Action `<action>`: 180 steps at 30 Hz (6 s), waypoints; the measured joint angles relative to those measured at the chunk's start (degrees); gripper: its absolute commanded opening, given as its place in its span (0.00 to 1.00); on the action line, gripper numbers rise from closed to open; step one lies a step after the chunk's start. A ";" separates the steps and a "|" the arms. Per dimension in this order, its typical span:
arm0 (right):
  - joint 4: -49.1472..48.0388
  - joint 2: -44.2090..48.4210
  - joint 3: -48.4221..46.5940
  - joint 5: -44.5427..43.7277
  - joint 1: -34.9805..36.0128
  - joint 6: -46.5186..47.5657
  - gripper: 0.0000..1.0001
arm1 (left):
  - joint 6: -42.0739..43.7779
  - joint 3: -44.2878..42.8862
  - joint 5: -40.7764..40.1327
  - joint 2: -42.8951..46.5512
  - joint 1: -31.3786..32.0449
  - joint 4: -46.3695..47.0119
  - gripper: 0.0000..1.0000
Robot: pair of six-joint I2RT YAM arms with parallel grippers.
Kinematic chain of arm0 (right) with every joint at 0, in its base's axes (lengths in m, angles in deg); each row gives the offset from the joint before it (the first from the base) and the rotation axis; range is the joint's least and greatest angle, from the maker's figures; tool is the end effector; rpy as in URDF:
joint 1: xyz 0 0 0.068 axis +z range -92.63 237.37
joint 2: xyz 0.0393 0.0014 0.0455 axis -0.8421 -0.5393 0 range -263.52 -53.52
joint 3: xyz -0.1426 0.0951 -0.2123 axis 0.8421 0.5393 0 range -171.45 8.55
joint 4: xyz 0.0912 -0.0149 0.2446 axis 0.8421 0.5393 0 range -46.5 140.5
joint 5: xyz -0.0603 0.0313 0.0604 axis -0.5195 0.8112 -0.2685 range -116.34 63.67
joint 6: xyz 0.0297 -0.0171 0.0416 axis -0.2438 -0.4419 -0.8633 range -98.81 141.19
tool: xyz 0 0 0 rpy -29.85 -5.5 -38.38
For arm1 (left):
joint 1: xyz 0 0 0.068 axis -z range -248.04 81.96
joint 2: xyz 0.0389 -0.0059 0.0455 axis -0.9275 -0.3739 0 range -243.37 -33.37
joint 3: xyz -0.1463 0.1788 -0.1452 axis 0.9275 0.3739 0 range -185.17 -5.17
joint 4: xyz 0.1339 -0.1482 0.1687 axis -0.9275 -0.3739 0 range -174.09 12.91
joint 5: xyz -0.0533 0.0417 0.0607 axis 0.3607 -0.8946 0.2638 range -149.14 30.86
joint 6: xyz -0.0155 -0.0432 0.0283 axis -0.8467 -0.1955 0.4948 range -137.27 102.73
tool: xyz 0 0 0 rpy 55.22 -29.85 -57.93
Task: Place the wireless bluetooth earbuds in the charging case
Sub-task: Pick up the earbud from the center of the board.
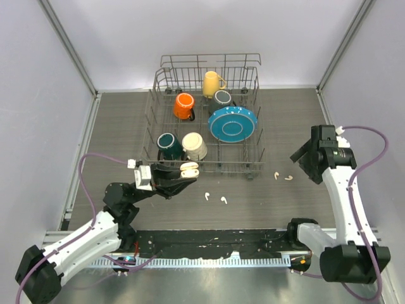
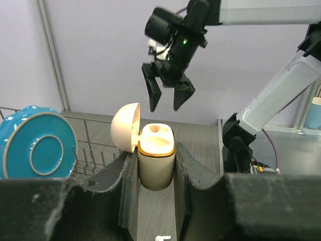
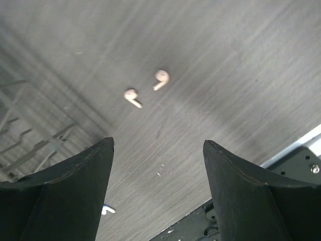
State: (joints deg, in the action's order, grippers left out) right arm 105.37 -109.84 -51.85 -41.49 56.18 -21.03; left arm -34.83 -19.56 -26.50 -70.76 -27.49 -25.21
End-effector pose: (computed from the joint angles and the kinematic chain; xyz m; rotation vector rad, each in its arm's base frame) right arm 0.1713 -0.0129 0.3189 1.0239 2.3108 -0.0591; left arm 0.1017 -0.1123 0.2837 0.7587 0.9754 -1.1941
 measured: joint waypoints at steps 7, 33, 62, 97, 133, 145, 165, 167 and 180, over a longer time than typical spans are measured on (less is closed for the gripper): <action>-1.66 -6.71 5.92 5.53 -4.15 -3.80 0.75 | 0.04 0.37 0.13 1.01 -0.02 -0.09 0.00; -15.26 -25.70 9.62 9.11 -11.26 -7.56 0.63 | 0.17 0.98 -0.13 1.01 0.00 -0.37 0.00; -21.49 -30.80 13.20 10.05 -11.69 -4.48 0.34 | 0.28 0.98 -0.72 -1.20 0.00 -1.29 0.00; -23.74 -29.59 14.05 7.15 -8.00 10.45 0.01 | 1.68 1.03 -1.70 4.02 0.00 -8.07 0.00; -15.89 -45.42 -3.02 -1.53 -3.34 20.00 0.01 | 2.95 -0.42 -0.24 6.91 0.00 -12.09 0.00; -15.19 -46.47 -4.15 -3.50 -2.51 21.70 0.01 | 3.04 -0.26 -0.70 10.54 0.00 -16.39 0.00; -15.30 -46.73 -4.20 -6.27 -2.29 21.38 0.01 | 3.04 -0.28 -1.55 5.97 0.00 -17.55 0.00; -15.26 -46.82 -4.26 -6.27 -2.29 21.46 0.01 | 3.04 -0.31 -1.55 5.53 0.00 -17.55 0.00; -15.21 -46.84 -4.31 -6.34 -2.27 21.62 0.02 | 4.04 -2.93 -0.42 4.83 0.00 -19.06 0.00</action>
State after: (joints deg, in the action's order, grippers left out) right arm 90.16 -156.68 -56.16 -47.83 53.90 0.59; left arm -30.79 -22.49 -26.91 -65.93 -27.49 -44.27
